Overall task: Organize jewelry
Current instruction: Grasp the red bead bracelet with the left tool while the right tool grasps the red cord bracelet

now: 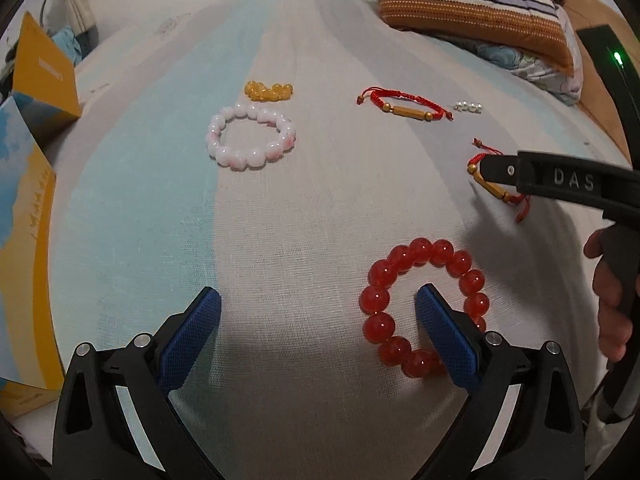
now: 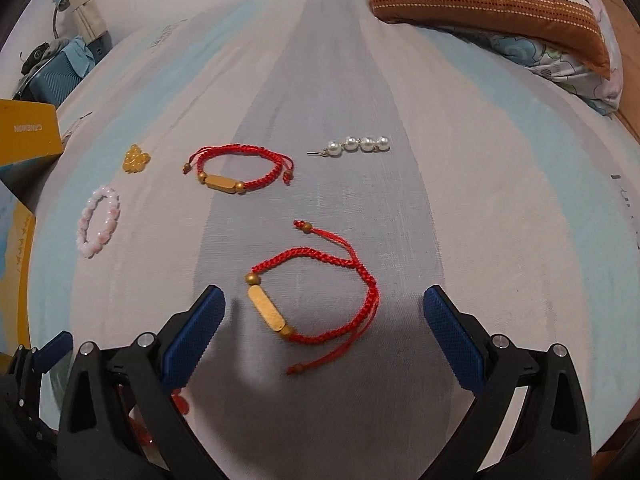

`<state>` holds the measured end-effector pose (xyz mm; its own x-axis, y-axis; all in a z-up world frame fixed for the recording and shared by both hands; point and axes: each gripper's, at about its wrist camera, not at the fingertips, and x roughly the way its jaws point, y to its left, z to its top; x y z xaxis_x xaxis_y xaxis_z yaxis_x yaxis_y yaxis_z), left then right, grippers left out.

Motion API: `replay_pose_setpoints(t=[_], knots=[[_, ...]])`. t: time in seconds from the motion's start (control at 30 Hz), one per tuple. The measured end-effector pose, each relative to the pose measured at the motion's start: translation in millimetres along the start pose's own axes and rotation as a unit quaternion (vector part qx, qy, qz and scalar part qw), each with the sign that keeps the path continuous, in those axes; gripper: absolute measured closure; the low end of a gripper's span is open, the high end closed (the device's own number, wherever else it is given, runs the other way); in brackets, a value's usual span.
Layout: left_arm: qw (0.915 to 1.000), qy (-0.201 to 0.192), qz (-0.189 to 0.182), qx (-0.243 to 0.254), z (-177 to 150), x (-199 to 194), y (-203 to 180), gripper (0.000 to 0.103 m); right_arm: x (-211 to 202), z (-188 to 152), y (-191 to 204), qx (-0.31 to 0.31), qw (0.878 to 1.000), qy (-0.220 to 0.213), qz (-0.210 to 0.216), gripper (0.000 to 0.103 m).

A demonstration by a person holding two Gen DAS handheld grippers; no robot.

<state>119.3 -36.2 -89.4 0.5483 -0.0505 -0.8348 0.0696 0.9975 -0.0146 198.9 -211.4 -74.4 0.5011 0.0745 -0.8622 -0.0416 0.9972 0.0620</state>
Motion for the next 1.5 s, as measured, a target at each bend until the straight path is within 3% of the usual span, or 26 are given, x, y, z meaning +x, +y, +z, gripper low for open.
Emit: replay_pose_setpoints(t=[0.17,0.33,0.4,0.67,0.83,0.93,0.97,1.23,1.5], knots=[[0.9999,-0.007,0.013,0.0,-2.7,-0.5,0.8,0.016,4.7,-1.7,3.0,-0.002,1.0,0.004,-0.002,0.008],[0.9996,-0.01,0.025,0.012,-3.9,-1.4,-0.7,0.028,12.7,-1.7,6.1,-0.011,1.0,0.013,-0.006,0.021],[0.9995,-0.012,0.025,0.014,-4.0,-3.4,-1.3,0.038,12.8,-1.7,5.8,-0.011,1.0,0.013,-0.005,0.024],[0.9996,-0.013,0.017,0.017,-2.9,-7.1,-1.9,0.065,11.5,-2.1,3.4,-0.015,1.0,0.009,-0.003,0.048],[0.9995,-0.014,0.01,0.025,-3.0,-10.9,-3.1,0.087,8.5,-0.1,0.6,-0.016,1.0,0.006,0.0,0.071],[0.9995,-0.018,0.005,0.024,-3.0,-13.3,-2.2,0.088,6.0,0.1,-1.4,-0.014,1.0,0.003,0.007,0.088],[0.9996,-0.02,0.002,0.022,-2.8,-14.8,-1.3,0.089,4.1,0.0,-1.6,-0.012,1.0,0.0,0.008,0.089],[0.9994,-0.03,-0.013,0.015,-0.5,-25.8,0.7,0.09,-18.5,-2.3,-4.2,-0.002,0.999,-0.033,0.014,0.093],[0.9991,-0.036,-0.016,0.013,0.5,-34.0,-0.4,0.09,-23.3,-3.4,-5.9,-0.001,0.999,-0.038,0.013,0.095]])
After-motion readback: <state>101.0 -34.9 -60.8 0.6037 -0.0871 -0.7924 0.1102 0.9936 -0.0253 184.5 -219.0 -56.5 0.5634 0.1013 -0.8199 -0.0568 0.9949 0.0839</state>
